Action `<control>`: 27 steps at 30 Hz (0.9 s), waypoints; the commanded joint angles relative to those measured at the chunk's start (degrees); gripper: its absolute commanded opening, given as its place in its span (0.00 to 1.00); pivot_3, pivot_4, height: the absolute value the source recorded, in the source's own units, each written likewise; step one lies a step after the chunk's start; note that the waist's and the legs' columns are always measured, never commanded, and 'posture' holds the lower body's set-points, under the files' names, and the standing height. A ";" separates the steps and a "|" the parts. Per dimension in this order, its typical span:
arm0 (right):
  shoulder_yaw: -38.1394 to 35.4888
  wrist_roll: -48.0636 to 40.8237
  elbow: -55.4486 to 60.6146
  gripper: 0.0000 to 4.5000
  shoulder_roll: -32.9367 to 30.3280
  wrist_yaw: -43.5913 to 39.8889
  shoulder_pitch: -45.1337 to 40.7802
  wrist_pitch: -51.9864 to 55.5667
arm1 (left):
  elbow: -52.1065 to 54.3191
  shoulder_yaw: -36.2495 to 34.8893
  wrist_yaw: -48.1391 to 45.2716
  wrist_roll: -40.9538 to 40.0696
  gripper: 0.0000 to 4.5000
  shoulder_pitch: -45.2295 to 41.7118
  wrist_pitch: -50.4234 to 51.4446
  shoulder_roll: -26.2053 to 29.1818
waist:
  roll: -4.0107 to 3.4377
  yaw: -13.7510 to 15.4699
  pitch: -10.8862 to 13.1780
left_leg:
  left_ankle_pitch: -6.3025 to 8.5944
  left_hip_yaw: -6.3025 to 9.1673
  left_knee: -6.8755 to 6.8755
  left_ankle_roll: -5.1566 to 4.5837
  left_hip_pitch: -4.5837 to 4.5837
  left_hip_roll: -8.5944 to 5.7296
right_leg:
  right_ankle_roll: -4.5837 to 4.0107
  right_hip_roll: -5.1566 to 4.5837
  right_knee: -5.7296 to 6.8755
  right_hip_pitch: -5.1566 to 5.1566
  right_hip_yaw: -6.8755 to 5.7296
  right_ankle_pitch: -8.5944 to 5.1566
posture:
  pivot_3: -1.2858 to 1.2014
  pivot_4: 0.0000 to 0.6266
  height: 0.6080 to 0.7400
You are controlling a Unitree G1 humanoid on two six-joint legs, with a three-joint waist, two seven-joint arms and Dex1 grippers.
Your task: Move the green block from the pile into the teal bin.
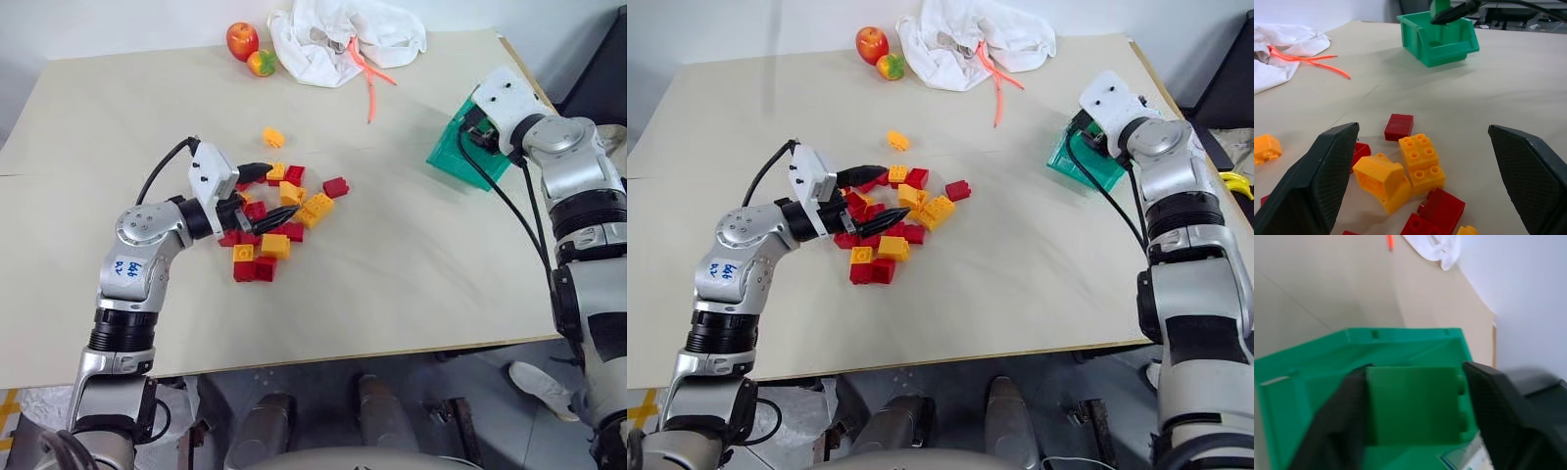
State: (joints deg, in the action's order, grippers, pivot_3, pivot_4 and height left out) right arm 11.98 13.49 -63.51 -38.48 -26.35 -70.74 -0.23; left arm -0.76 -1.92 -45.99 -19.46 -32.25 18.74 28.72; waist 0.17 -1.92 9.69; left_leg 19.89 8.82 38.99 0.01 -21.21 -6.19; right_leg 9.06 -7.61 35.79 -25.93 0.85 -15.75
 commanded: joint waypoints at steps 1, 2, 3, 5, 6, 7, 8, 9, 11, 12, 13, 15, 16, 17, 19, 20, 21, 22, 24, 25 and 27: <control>-2.84 -1.60 0.46 0.97 -0.20 -0.89 -1.19 -2.66 | 2.52 -2.26 -0.29 -0.94 1.00 1.01 -0.68 1.53 | -0.01 -0.14 0.00 | 0.00 -0.01 -0.01 0.00 0.00 0.00 | 0.00 0.00 0.00 -0.01 0.01 0.00 | 0.52 0.24 1.00; -3.47 -2.30 0.96 0.99 -0.16 -1.78 -0.92 -3.28 | 2.80 -2.72 -0.21 -1.01 1.00 1.51 -0.83 1.94 | -0.01 -0.25 0.00 | 0.00 -0.03 -0.01 0.00 0.00 0.00 | 0.00 0.00 0.00 -0.02 0.03 0.00 | 0.52 0.24 1.00; -3.90 -2.68 1.29 0.99 -0.14 -2.35 -0.73 -3.71 | 2.98 -2.98 -0.09 -1.05 1.00 1.82 -0.98 2.22 | -0.01 -0.36 0.00 | 0.00 -0.04 -0.02 0.00 0.00 0.01 | 0.00 0.02 0.02 -0.04 0.05 0.00 | 0.52 0.24 1.00; -5.74 -5.34 3.68 0.99 0.19 -5.92 0.65 -4.30 | 3.83 -4.30 -0.04 -1.54 1.00 3.31 -0.65 3.44 | -0.01 -0.49 0.01 | 0.00 -0.05 -0.04 0.00 0.00 0.02 | 0.00 0.03 0.04 -0.07 0.05 0.00 | 0.52 0.24 1.00; -6.59 -6.54 4.82 0.99 0.35 -7.74 1.34 -4.30 | 4.22 -4.94 -0.04 -1.76 1.00 3.96 -0.43 3.94 | -0.01 -0.58 0.01 | 0.00 -0.05 -0.03 0.00 0.00 0.02 | 0.00 0.03 0.05 -0.07 0.05 0.00 | 0.52 0.24 1.00; -7.61 -8.79 7.73 0.99 0.48 -11.53 3.25 -4.28 | 4.91 -6.68 0.54 -2.67 1.00 5.20 1.08 4.79 | -0.01 -0.67 0.01 | 0.00 -0.04 -0.03 0.00 0.00 0.02 | 0.00 0.03 0.04 -0.06 0.06 0.00 | 0.52 0.24 1.00; -8.33 -10.63 10.67 0.99 0.53 -15.09 5.29 -2.83 | 5.93 -8.65 0.57 -3.99 1.00 6.72 1.72 5.52 | -0.01 -0.77 0.00 | 0.00 -0.04 -0.03 0.00 0.00 0.03 | 0.00 0.03 0.04 -0.06 0.05 0.00 | 0.52 0.24 1.00; -8.78 -11.75 12.93 0.99 0.50 -17.34 6.79 -1.56 | 6.71 -9.94 0.59 -4.95 1.00 7.74 2.18 5.96 | -0.01 -0.90 0.00 | 0.00 -0.04 -0.02 0.00 0.00 0.04 | 0.00 0.04 0.05 -0.06 0.06 0.00 | 0.52 0.24 1.00; -9.11 -13.10 15.87 0.99 0.52 -20.80 8.99 -1.05 | 9.60 -12.04 0.18 -6.37 1.00 11.30 3.25 7.22 | -0.02 -1.05 0.00 | 0.00 -0.02 -0.01 0.00 -0.01 0.04 | 0.00 0.02 0.05 -0.06 0.05 0.00 | 0.52 0.24 1.00; -9.17 -15.28 19.19 0.99 0.59 -25.13 10.91 0.36 | 11.18 -13.46 -0.36 -8.00 1.00 13.50 5.13 8.06 | -0.02 -1.10 0.01 | 0.00 -0.03 -0.01 0.00 -0.01 0.02 | 0.00 0.00 0.06 -0.06 0.06 0.00 | 0.52 0.24 1.00; -9.05 -17.78 23.10 0.99 0.44 -30.24 13.21 2.16 | 12.65 -14.98 -0.89 -9.87 1.00 15.72 7.03 8.82 | -0.04 -1.11 0.00 | 0.00 -0.03 -0.01 0.00 -0.01 0.02 | 0.00 0.00 0.06 -0.06 0.08 0.00 | 0.52 0.24 1.00; -8.83 -21.01 28.37 0.99 -0.09 -37.32 16.71 4.50 | 14.76 -17.19 -1.33 -11.71 1.00 19.38 8.58 9.99 | -0.04 -1.13 0.00 | 0.01 -0.03 -0.02 -0.01 0.00 0.04 | 0.00 0.01 0.06 -0.06 0.10 0.00 | 0.52 0.24 1.00; -8.71 -21.79 29.52 0.99 -0.30 -39.71 18.03 4.66 | 15.82 -18.60 -1.90 -12.12 1.00 21.78 8.31 10.59 | -0.04 -1.11 0.01 | 0.01 -0.03 -0.01 -0.01 0.00 0.05 | 0.00 0.02 0.07 -0.06 0.10 0.00 | 0.52 0.24 1.00; -8.63 -22.03 29.64 0.99 -0.45 -41.32 18.77 4.40 | 16.62 -19.79 -2.36 -12.59 1.00 23.65 8.17 11.02 | -0.05 -1.11 0.01 | 0.01 -0.02 0.01 -0.01 0.00 0.05 | 0.00 0.01 0.08 -0.06 0.10 0.00 | 0.52 0.24 1.00; -8.44 -22.85 29.33 0.99 -0.84 -46.02 20.37 2.55 | 17.12 -22.99 -2.84 -13.65 1.00 27.29 7.95 11.59 | -0.05 -1.04 0.01 | 0.01 -0.03 0.04 -0.01 0.01 0.03 | 0.00 0.00 0.10 -0.04 0.11 0.00 | 0.52 0.24 1.00; -8.63 -23.55 28.11 0.99 -0.75 -48.66 20.93 0.84 | 17.12 -24.95 -3.49 -13.84 1.00 29.86 7.66 12.07 | -0.05 -0.93 0.01 | 0.01 -0.03 0.05 -0.01 0.05 0.03 | 0.00 0.00 0.10 0.00 0.11 0.00 | 0.52 0.24 1.00; -8.86 -23.99 26.99 0.99 -0.65 -50.49 21.16 -0.44 | 17.17 -26.13 -3.85 -13.95 1.00 31.57 7.48 12.41 | -0.06 -0.84 0.01 | 0.01 -0.03 0.06 -0.01 0.05 0.03 | -0.01 0.01 0.09 0.00 0.11 0.00 | 0.52 0.24 1.00; -8.93 -23.99 25.64 0.99 -0.61 -51.80 21.13 -1.58 | 17.05 -27.10 -3.95 -13.88 1.00 32.81 7.21 12.62 | -0.06 -0.70 0.01 | 0.01 -0.03 0.06 -0.01 0.07 0.04 | -0.01 0.01 0.08 0.03 0.11 0.00 | 0.52 0.24 1.00; -9.21 -24.18 23.05 0.99 -0.35 -53.95 21.02 -4.02 | 17.01 -28.78 -3.92 -14.33 1.00 34.67 7.15 12.81 | -0.06 -0.42 0.02 | 0.01 -0.04 0.06 -0.01 0.12 0.03 | -0.02 0.01 0.07 0.07 0.13 0.00 | 0.52 0.24 1.00; -9.24 -24.21 21.94 0.99 -0.07 -54.75 21.11 -5.33 | 17.06 -30.05 -4.02 -14.95 1.00 35.64 7.38 12.77 | -0.06 -0.15 0.02 | 0.02 -0.05 0.07 -0.02 0.12 0.03 | -0.02 0.00 0.04 0.08 0.13 0.01 | 0.52 0.24 1.00; -9.53 -24.40 20.01 0.99 0.56 -55.65 21.21 -7.54 | 17.67 -31.58 -3.94 -15.57 1.00 37.14 7.22 12.43 | -0.06 0.17 0.02 | 0.02 -0.08 0.08 -0.02 0.14 0.03 | -0.03 0.00 0.04 0.08 0.16 0.01 | 0.52 0.24 1.00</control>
State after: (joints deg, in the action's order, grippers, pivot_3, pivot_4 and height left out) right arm 4.09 -9.67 -42.83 -38.08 -80.59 -49.07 -5.25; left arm 14.99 -30.74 -49.76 -33.58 3.99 26.88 40.79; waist 0.10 -1.75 9.70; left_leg 19.91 8.74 39.07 -0.01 -21.07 -6.15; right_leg 9.03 -7.60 35.82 -25.84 1.00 -15.74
